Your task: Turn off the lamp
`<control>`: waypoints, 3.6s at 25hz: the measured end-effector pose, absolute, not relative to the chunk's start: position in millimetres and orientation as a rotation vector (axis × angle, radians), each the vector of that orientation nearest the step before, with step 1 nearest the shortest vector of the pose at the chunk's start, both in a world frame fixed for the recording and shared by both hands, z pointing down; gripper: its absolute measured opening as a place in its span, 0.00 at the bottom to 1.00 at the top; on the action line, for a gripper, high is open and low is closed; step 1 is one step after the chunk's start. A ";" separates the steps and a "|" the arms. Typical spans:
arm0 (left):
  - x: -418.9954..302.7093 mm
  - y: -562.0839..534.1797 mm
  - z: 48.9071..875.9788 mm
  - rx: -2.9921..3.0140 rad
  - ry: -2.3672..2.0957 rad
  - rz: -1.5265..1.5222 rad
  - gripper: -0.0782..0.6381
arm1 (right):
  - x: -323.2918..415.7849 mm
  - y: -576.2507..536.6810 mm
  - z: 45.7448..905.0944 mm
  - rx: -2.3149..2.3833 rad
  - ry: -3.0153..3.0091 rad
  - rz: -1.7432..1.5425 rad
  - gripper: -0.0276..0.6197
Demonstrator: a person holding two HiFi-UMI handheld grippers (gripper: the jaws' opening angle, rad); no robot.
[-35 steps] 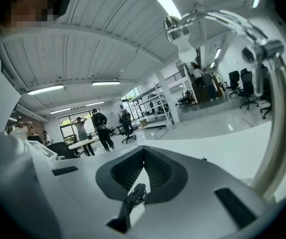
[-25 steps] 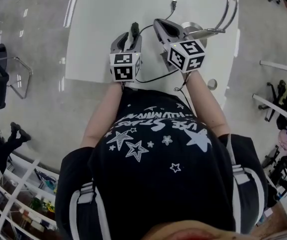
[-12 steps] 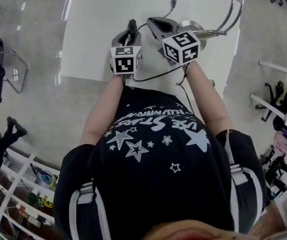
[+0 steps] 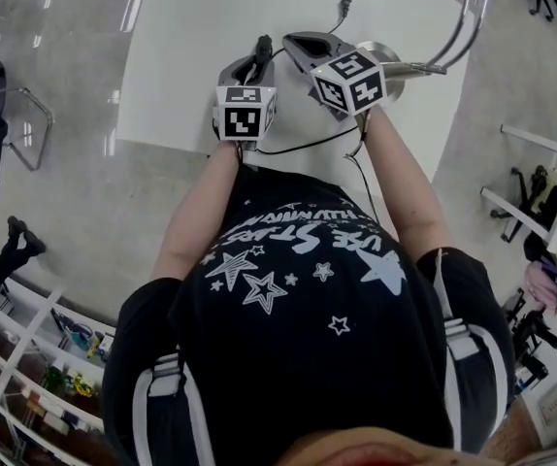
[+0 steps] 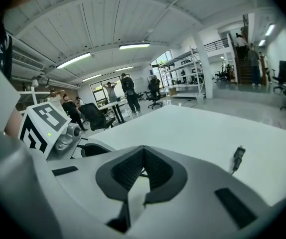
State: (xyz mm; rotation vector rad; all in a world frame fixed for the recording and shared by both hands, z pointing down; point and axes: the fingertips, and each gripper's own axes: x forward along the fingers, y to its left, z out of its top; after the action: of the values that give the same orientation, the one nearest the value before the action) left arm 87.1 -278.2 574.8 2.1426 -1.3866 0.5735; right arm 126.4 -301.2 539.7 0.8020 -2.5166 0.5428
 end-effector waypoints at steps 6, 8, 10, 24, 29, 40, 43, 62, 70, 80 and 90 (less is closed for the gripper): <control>85.5 -273.8 576.3 2.183 -1.387 0.646 0.29 | 105.1 -296.6 550.6 0.629 -2.497 0.507 0.05; 84.7 -274.9 576.2 2.187 -1.387 0.647 0.29 | 97.7 -296.9 555.3 0.582 -2.483 0.505 0.05; 84.7 -275.6 575.7 2.193 -1.388 0.650 0.29 | 92.3 -296.4 559.5 0.543 -2.468 0.500 0.05; 86.7 -274.4 579.5 2.215 -1.375 0.704 0.29 | 82.9 -289.9 571.5 0.395 -2.369 0.478 0.05; 88.1 -273.8 578.1 2.236 -1.384 0.718 0.29 | 84.7 -290.4 576.6 0.402 -2.301 0.476 0.05; 86.9 -273.7 580.9 2.205 -1.377 0.672 0.29 | 87.9 -285.7 572.9 0.453 -2.314 0.491 0.05; 87.6 -271.9 576.0 2.196 -1.365 0.654 0.29 | 94.4 -279.4 561.4 0.495 -2.342 0.504 0.05; 82.8 -272.1 562.4 2.345 -1.215 0.667 0.29 | 120.2 -257.7 528.6 0.846 -2.389 0.699 0.05; 62.1 -263.9 536.4 2.433 -1.172 0.636 0.32 | 116.9 -247.8 511.9 1.006 -2.411 0.750 0.05; 30.5 -234.0 500.6 2.500 -0.988 0.487 0.32 | 86.6 -219.6 498.2 1.186 -2.400 0.803 0.05; -3.5 -208.0 485.1 2.613 -0.782 0.365 0.31 | 53.9 -179.8 499.2 1.435 -2.337 0.868 0.05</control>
State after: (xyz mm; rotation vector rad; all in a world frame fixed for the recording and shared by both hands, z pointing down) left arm -3.5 -208.0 485.1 2.6134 -0.7819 0.3648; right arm 53.9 -179.8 499.2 1.4347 -2.3372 0.8683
